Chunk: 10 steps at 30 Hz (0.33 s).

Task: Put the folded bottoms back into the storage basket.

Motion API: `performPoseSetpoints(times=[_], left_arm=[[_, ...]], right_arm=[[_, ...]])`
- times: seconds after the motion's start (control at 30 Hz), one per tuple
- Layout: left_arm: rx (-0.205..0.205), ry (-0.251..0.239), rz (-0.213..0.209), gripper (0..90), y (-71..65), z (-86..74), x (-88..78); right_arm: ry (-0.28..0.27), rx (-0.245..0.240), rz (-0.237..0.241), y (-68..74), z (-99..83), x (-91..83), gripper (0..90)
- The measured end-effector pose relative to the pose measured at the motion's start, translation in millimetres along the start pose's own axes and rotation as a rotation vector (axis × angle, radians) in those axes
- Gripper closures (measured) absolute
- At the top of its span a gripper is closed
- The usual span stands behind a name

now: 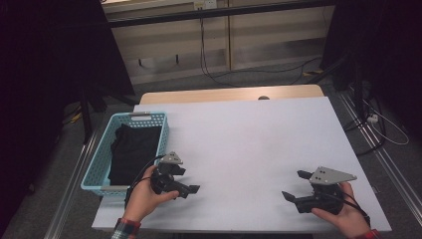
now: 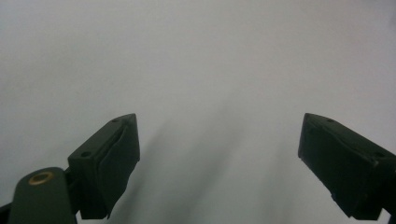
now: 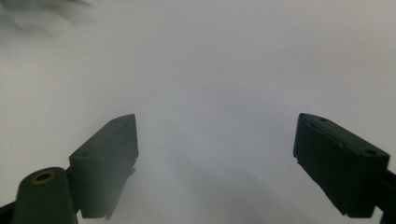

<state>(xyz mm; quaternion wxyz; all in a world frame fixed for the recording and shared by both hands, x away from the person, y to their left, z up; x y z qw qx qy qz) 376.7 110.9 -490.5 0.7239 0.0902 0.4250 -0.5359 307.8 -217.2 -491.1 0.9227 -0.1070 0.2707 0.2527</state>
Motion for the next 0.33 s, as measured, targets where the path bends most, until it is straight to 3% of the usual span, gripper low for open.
performPoseSetpoints(times=[0.33], left_arm=[[0.004,-0.008,0.000,12.1,-1.3,3.2,1.3]], right_arm=[[0.005,0.002,-0.001,0.0,-2.0,1.4,13.1]])
Point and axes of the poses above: each handheld gripper's, and its own axes: x roughly forward along the jaws, z roughly out of its top, y roughly to its left, the point moved 9 cm from there along x, roughly forward along the jaws, and after that the axes turned 10 degrees about -z, right-handed, at the moved point
